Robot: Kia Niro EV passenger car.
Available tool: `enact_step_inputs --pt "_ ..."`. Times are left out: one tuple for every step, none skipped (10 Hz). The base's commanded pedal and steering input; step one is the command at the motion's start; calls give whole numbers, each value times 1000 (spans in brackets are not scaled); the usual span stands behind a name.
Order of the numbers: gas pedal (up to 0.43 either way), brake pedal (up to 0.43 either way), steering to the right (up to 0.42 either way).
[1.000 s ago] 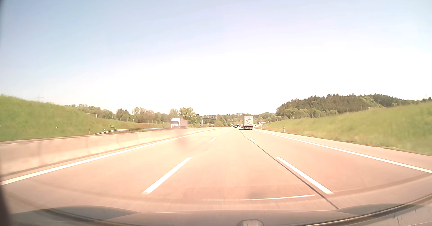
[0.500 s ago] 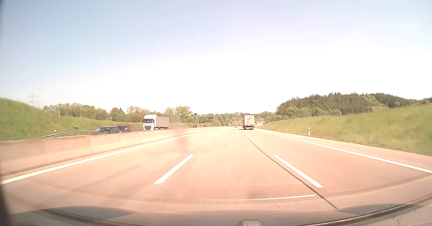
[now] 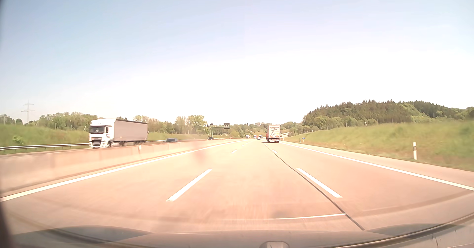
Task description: Follow the waypoints while adhering to traffic rules and regulations
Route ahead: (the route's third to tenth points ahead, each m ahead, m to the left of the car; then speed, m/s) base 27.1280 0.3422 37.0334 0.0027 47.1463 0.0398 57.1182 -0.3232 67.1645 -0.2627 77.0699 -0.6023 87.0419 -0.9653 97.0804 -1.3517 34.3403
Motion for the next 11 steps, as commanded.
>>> enact_step_inputs --pt "0 0 2" --pt "0 0 2" --pt "0 0 2" --pt "0 0 2" --pt "0 0 2" --pt "0 0 2" --pt "0 0 1" --pt "0 0 1" --pt "0 0 0" --pt "0 0 0" --pt "0 0 0"
